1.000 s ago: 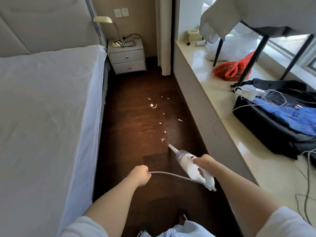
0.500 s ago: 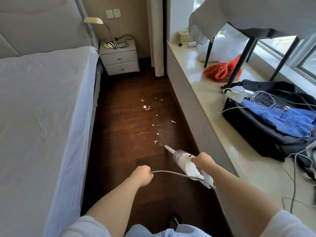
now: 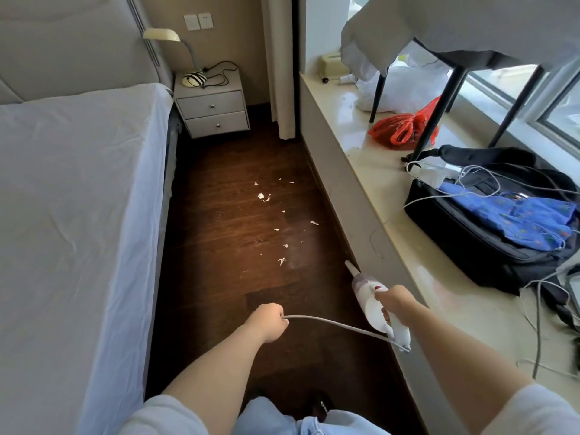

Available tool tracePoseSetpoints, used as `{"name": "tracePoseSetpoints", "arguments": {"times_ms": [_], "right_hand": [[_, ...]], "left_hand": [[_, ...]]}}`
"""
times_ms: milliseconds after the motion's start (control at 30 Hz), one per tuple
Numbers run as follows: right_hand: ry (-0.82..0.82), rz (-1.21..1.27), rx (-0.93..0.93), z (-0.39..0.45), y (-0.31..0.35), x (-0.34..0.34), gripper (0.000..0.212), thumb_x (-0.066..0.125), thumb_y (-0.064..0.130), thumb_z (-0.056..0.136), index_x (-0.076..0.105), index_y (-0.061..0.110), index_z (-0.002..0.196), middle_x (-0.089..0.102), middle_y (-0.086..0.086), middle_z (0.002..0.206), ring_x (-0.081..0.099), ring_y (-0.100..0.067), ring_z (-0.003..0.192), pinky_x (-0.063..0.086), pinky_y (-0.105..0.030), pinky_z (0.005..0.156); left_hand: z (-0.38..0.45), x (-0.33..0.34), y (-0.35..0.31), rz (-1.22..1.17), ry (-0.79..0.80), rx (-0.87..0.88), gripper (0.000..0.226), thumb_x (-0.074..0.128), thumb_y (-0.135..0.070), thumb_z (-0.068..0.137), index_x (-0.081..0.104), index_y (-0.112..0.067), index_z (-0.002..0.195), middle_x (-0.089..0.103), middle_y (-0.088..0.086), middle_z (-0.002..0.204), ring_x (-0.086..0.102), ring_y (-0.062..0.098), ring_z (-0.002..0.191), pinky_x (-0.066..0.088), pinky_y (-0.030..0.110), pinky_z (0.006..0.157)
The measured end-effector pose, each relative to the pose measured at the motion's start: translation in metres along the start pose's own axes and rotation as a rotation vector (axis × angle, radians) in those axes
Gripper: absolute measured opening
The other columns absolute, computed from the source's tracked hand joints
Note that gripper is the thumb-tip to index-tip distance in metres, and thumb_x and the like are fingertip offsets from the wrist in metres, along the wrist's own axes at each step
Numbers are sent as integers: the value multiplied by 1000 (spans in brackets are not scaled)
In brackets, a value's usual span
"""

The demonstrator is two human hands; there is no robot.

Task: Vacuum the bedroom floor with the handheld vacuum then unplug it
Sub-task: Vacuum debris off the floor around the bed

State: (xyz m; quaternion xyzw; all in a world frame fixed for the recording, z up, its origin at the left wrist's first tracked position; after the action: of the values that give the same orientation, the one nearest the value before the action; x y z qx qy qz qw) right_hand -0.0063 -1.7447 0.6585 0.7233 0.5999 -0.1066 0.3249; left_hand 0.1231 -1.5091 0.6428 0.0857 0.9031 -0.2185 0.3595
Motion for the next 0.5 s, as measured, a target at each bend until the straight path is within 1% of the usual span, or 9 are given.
{"name": "tracePoseSetpoints", "arguments": {"times_ms": [67,167,233,300,367,400,433,500], "right_hand": [[-3,33,-19,-4,2,6,34,47,22,99,53,-6,117,49,-10,63,44,-18,49,32,-24,42],[11,37,-42,-6,12,15,33,55,21,95,52,-4,117,51,-10,63,45,-17,46,33,-22,39],[20,31,-50,-9,21,21,29,57,20,93,50,0,112,53,-11,64,46,-17,44,35,-19,39],[41,33,-59,-13,32,30,25,57,19,93,47,-2,102,52,-11,63,45,-18,44,36,-18,41],[63,-2,-83,-20,48,43,25,57,20,93,49,-3,97,52,-10,62,46,-19,47,39,-21,46],[75,-35,-98,-23,55,50,26,57,23,93,51,-2,98,53,-9,63,49,-19,51,41,-24,50],[80,-71,-108,-27,61,55,29,57,25,93,53,-3,101,55,-8,65,52,-19,55,43,-27,56],[107,-128,-136,-35,76,74,40,57,28,93,55,-5,115,58,-9,74,57,-22,66,44,-29,65]], "left_hand": [[1,-5,5,0,-4,5,20,48,-25,97,61,-14,107,63,5,105,58,13,87,45,21,75],[2,-15,20,-6,-22,-12,18,51,-25,96,62,-14,105,63,3,101,57,12,82,46,21,74],[2,-19,30,-4,-26,-18,17,52,-25,96,62,-15,105,63,3,101,56,10,80,47,20,73],[1,-23,42,2,-24,-18,18,51,-25,96,62,-15,107,63,3,102,56,10,81,47,20,74],[0,-29,55,-7,-28,-25,20,50,-25,96,62,-15,108,63,4,104,56,11,82,46,20,74],[0,-32,61,-15,-33,-30,20,50,-26,96,61,-15,109,63,4,105,56,11,82,46,21,75],[-1,-34,65,-20,-35,-33,20,49,-26,97,61,-15,109,63,4,106,56,11,83,46,21,75],[-4,-41,81,-40,-47,-52,21,48,-26,97,60,-14,111,63,4,107,56,11,84,47,21,77]]}}
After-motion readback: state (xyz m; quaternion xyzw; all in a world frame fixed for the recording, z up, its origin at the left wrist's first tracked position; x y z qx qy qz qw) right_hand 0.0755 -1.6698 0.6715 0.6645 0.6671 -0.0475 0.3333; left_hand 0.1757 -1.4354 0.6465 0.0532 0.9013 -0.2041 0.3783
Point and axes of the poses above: each hand's wrist, its own z-axis towards the middle knuckle, its own x-axis out of the palm, y = z × x, the point moved 4 cm from there along z, towards the middle knuckle
